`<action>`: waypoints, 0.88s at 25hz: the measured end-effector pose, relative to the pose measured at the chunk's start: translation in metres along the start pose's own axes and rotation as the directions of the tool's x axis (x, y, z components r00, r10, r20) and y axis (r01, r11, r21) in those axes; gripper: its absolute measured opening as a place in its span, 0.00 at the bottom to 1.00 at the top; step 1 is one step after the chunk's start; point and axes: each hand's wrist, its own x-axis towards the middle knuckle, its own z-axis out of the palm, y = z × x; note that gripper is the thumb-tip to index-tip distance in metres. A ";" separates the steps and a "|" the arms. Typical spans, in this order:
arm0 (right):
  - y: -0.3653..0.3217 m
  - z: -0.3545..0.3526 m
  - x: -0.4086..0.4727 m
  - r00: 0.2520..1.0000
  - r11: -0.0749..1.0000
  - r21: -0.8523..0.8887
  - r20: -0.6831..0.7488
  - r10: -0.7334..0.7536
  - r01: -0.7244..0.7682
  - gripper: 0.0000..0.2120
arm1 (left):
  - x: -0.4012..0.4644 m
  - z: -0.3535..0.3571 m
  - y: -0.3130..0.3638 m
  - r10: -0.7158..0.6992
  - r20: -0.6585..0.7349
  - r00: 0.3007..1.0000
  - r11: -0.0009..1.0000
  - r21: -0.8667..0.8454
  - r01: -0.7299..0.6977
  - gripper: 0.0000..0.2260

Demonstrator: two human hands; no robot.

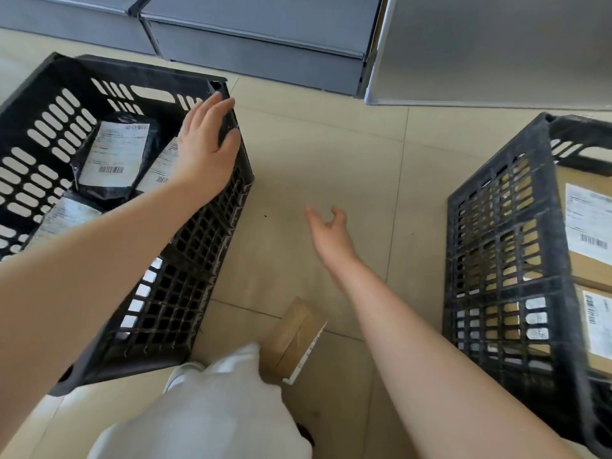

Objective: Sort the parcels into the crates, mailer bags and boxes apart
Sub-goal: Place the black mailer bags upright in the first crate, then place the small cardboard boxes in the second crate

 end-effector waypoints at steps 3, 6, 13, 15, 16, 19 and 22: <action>0.024 -0.026 -0.001 0.997 0.998 -0.005 -0.044 0.068 -0.068 0.38 | -0.006 0.036 0.018 0.010 0.085 0.996 1.000 0.002 -0.010 0.22; 0.049 -0.041 -0.004 0.987 0.988 -0.008 -0.056 0.151 -0.152 0.37 | -0.023 0.073 0.017 -0.057 0.252 0.966 0.998 0.028 0.052 0.23; 0.118 -0.038 -0.019 0.904 0.904 -0.024 0.021 0.427 -0.426 0.40 | -0.107 0.126 -0.004 -0.251 0.663 0.705 0.967 0.144 0.209 0.30; 0.126 -0.039 -0.025 0.862 0.866 -0.005 0.096 0.498 -0.500 0.37 | -0.123 0.132 -0.006 -0.270 0.715 0.645 0.959 0.138 0.249 0.31; 0.129 -0.038 -0.029 0.835 0.843 0.004 0.136 0.533 -0.538 0.35 | -0.131 0.135 -0.008 -0.286 0.746 0.601 0.951 0.146 0.271 0.32; 0.136 -0.030 -0.038 0.782 0.790 0.060 0.202 0.589 -0.610 0.30 | -0.150 0.141 -0.012 -0.346 0.821 0.454 0.923 0.210 0.323 0.37; 0.136 -0.024 -0.040 0.764 0.736 0.217 0.267 0.588 -0.642 0.21 | -0.157 0.145 -0.017 -0.426 0.834 0.350 0.879 0.289 0.380 0.41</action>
